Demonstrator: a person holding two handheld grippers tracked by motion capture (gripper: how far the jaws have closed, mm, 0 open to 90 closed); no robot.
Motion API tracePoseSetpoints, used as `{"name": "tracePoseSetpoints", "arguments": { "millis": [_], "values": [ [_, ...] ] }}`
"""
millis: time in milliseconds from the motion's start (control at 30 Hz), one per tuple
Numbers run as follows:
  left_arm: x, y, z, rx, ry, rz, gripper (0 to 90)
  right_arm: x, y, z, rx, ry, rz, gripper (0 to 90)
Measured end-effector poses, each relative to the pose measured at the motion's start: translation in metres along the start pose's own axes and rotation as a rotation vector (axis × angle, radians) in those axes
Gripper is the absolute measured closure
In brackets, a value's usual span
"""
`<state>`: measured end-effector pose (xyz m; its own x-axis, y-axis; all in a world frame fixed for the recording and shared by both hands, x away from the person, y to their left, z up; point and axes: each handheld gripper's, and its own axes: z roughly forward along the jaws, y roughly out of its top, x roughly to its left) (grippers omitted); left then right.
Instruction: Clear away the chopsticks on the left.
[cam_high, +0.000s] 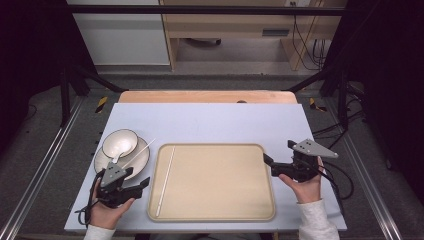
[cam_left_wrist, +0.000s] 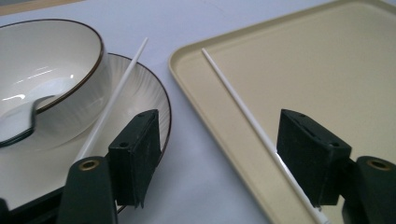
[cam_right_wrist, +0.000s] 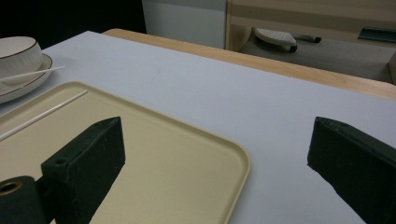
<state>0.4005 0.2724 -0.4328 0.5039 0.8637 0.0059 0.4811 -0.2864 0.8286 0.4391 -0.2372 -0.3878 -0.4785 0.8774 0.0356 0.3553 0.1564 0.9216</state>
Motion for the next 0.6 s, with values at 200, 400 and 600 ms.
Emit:
{"name": "tracePoseSetpoints", "arguments": {
  "millis": [200, 400, 600],
  "values": [
    [0.017, -0.008, -0.008, 0.025, 0.039, 0.008, 27.6, 0.000, -0.001, 0.001, 0.008, -0.001, -0.005, 4.6],
    [0.035, -0.014, -0.005, 0.068, 0.079, 0.005, 27.8, 0.001, -0.001, 0.003, 0.014, -0.001, -0.005, 4.6],
    [0.050, -0.014, 0.000, 0.094, 0.108, 0.012, 34.0, 0.001, -0.001, 0.004, 0.020, -0.005, -0.005, 4.6]
  ]
}}
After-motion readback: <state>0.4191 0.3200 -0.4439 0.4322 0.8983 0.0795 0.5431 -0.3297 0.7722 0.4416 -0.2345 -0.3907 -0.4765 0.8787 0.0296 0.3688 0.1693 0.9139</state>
